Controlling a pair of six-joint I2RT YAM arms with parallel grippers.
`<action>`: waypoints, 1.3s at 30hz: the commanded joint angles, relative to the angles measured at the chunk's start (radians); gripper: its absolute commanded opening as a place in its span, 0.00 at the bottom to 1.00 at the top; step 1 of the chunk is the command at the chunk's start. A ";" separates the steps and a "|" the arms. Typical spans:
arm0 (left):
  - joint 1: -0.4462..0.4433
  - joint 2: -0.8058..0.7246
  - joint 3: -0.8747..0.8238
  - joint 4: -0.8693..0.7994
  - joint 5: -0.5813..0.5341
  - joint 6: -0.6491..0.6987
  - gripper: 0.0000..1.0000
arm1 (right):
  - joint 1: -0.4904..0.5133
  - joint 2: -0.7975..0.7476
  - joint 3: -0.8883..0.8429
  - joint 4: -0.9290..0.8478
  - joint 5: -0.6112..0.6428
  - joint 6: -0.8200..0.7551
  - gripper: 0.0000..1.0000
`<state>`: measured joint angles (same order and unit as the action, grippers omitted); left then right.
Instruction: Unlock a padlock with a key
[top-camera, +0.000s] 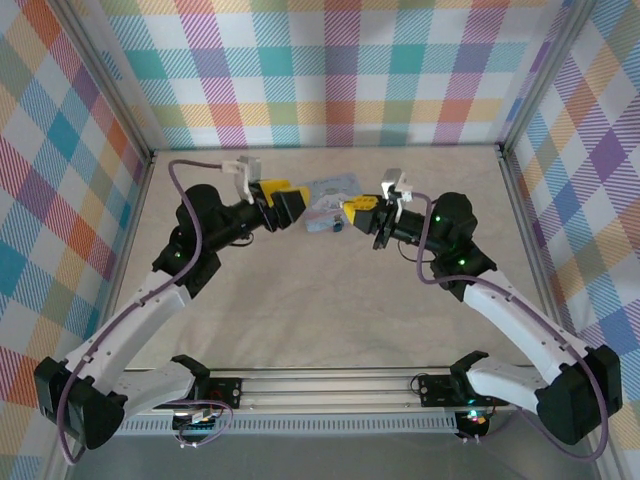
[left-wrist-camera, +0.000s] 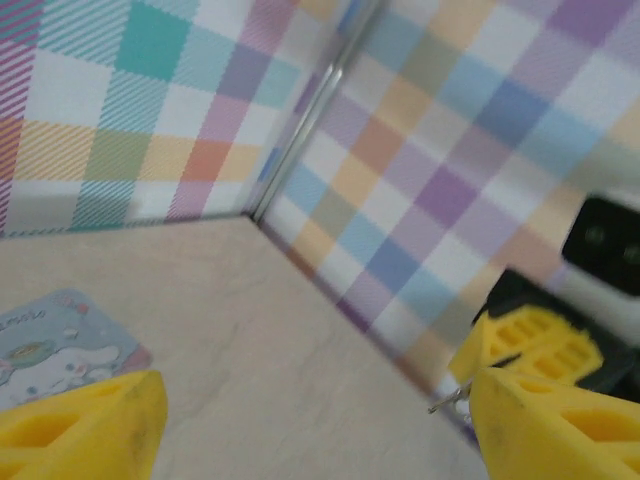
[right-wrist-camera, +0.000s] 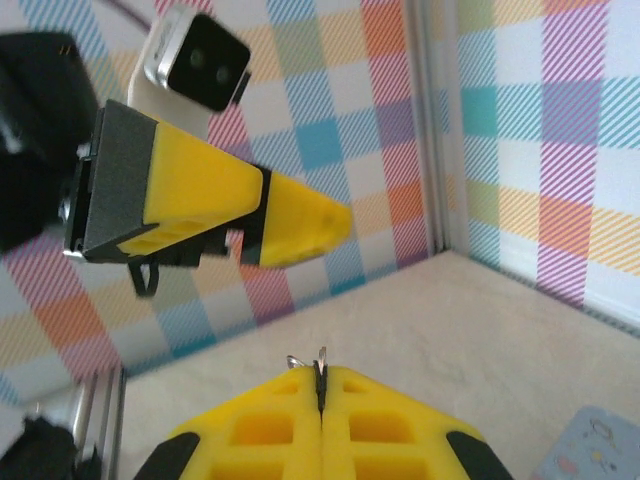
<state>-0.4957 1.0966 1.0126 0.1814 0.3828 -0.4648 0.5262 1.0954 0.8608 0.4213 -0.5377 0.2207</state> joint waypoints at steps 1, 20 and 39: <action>0.013 0.051 0.055 0.136 -0.020 -0.317 0.78 | 0.011 0.027 -0.011 0.236 0.113 0.218 0.00; -0.046 0.185 0.107 0.339 0.024 -0.598 0.73 | 0.050 0.172 0.068 0.359 0.253 0.546 0.00; -0.067 0.199 0.110 0.337 0.019 -0.595 0.55 | 0.085 0.247 0.104 0.404 0.255 0.583 0.00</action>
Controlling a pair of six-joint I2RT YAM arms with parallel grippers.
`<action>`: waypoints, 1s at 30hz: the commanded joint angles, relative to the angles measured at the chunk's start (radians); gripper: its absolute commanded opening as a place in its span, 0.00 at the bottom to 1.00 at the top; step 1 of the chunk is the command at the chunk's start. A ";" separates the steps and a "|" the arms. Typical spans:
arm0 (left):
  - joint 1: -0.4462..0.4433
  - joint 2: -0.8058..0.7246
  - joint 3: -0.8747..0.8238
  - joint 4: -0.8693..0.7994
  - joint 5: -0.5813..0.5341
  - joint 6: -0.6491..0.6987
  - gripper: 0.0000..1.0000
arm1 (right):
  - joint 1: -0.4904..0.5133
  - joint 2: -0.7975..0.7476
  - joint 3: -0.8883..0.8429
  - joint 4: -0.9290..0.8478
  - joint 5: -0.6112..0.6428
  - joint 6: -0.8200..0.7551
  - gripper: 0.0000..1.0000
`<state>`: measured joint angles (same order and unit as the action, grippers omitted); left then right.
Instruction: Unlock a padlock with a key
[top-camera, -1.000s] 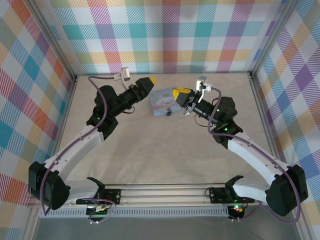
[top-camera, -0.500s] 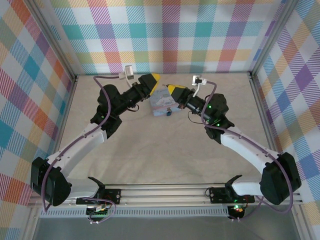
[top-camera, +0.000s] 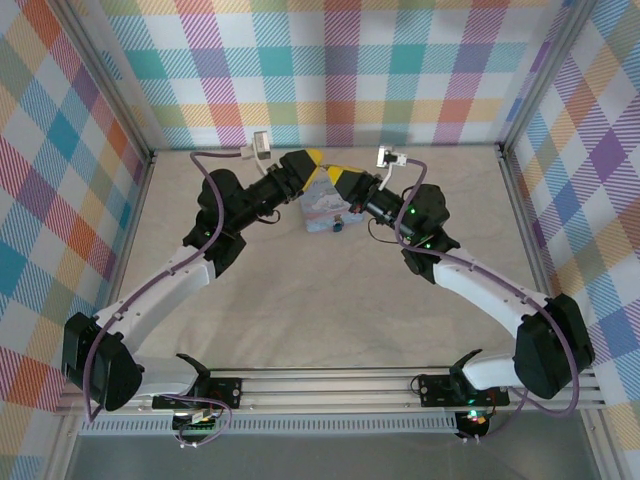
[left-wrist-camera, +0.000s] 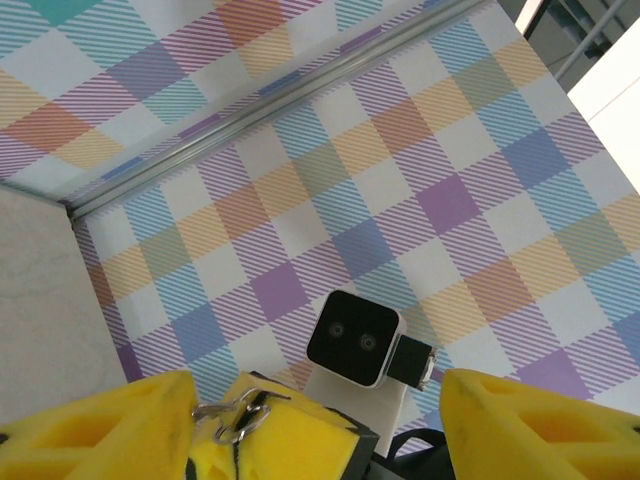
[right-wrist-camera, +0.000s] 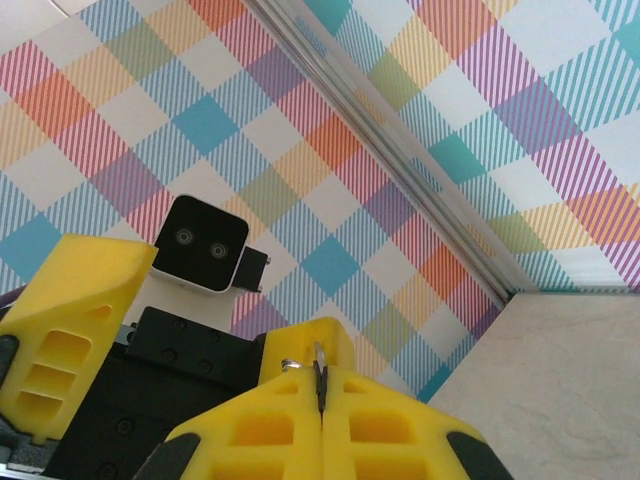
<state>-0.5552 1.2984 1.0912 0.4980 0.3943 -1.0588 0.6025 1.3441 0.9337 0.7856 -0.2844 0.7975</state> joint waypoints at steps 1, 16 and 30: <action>-0.007 -0.005 0.032 0.020 0.007 0.000 0.53 | 0.010 -0.002 0.029 0.037 0.003 0.007 0.00; -0.011 -0.012 0.038 -0.013 -0.009 0.035 0.18 | 0.014 -0.021 -0.008 0.021 0.010 0.015 0.00; -0.012 -0.071 0.071 -0.219 -0.023 0.272 0.00 | -0.009 -0.160 -0.049 -0.221 0.011 -0.062 0.31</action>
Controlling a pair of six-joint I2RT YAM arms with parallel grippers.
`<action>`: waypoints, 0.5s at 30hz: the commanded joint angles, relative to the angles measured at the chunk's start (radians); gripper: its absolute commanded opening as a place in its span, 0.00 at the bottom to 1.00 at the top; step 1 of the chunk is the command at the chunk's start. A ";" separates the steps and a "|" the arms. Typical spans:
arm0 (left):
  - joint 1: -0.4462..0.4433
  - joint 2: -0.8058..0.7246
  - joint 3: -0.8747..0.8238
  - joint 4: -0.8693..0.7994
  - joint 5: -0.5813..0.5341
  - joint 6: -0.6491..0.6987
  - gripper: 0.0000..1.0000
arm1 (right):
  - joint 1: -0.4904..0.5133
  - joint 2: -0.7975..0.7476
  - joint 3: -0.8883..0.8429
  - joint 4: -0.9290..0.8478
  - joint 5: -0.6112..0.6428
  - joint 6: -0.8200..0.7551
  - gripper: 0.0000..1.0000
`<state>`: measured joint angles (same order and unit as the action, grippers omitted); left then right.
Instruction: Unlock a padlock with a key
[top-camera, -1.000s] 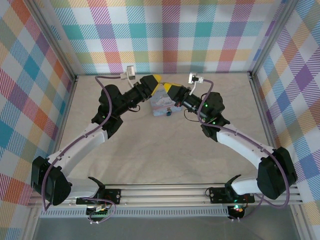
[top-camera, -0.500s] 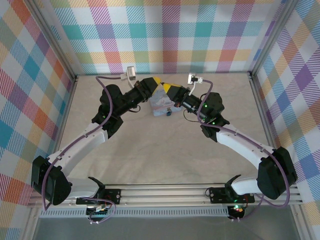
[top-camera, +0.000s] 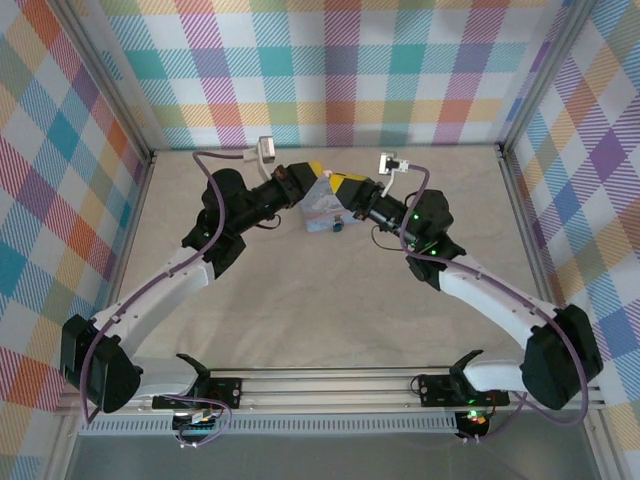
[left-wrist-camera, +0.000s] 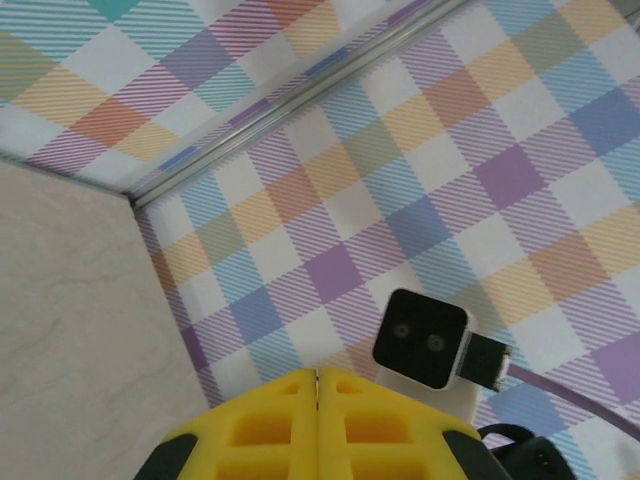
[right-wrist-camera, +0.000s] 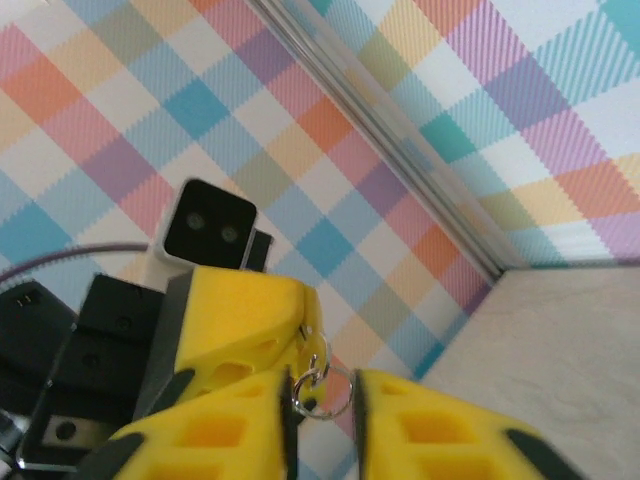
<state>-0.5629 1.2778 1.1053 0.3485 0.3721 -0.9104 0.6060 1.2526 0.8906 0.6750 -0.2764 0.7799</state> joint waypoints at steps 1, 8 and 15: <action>-0.004 -0.053 0.067 -0.098 0.012 0.155 0.00 | -0.024 -0.086 -0.005 -0.155 -0.012 -0.053 0.33; -0.003 -0.043 0.144 -0.240 0.175 0.314 0.00 | -0.083 -0.145 0.010 -0.254 -0.257 -0.100 0.49; -0.003 -0.037 0.187 -0.302 0.260 0.388 0.00 | -0.083 -0.102 0.112 -0.362 -0.397 -0.108 0.51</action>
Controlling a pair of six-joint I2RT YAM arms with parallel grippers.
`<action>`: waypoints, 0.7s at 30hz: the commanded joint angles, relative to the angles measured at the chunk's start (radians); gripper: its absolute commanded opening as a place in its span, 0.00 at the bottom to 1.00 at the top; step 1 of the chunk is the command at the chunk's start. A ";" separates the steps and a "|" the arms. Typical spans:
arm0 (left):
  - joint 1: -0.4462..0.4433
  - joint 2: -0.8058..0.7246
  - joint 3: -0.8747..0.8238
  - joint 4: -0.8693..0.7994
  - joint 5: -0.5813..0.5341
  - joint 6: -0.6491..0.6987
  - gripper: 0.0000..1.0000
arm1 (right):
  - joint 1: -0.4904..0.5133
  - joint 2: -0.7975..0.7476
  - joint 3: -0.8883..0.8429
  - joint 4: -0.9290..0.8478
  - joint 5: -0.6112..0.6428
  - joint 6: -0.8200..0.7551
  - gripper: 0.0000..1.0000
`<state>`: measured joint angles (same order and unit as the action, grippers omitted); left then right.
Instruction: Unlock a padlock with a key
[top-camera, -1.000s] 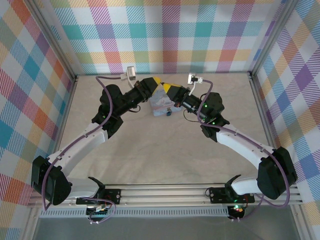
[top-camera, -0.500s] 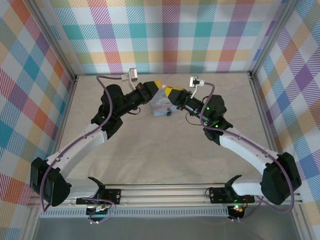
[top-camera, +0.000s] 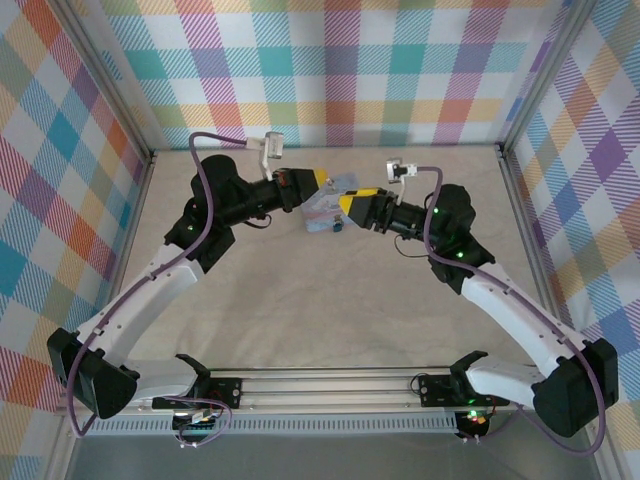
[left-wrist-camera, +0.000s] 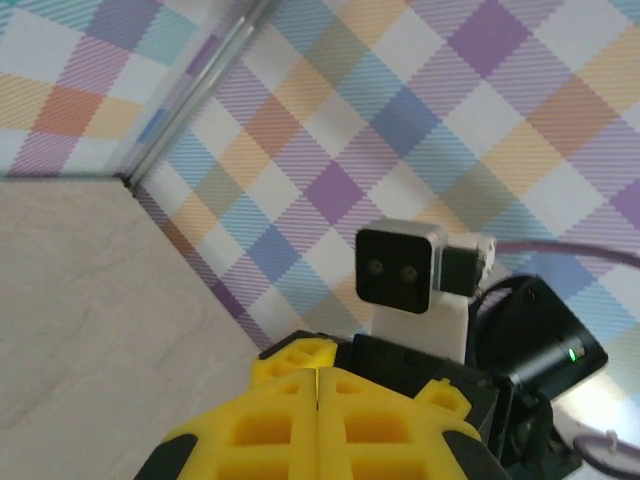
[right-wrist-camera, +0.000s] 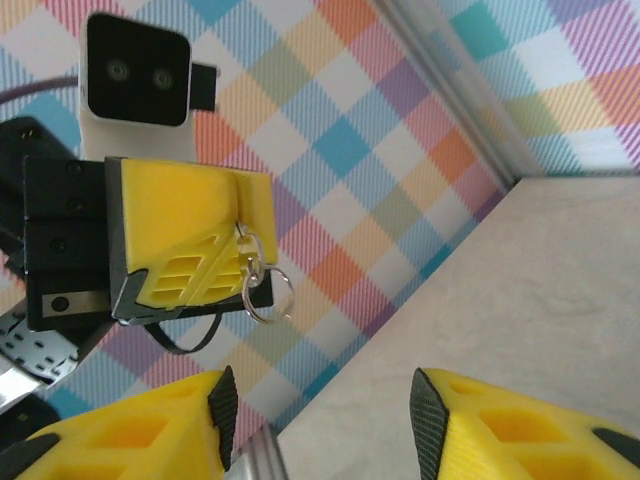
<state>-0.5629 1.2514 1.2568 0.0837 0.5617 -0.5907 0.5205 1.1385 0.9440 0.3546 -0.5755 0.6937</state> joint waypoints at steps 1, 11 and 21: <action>-0.003 -0.009 0.039 -0.041 0.075 0.072 0.00 | 0.003 0.020 0.067 -0.037 -0.110 -0.014 0.51; -0.003 -0.012 0.039 -0.055 0.096 0.091 0.00 | 0.003 0.082 0.126 -0.001 -0.150 0.052 0.42; -0.003 -0.008 0.039 -0.063 0.089 0.098 0.00 | 0.004 0.070 0.128 -0.022 -0.144 0.040 0.27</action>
<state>-0.5625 1.2518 1.2682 0.0208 0.6357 -0.5140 0.5205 1.2232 1.0378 0.3321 -0.7059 0.7433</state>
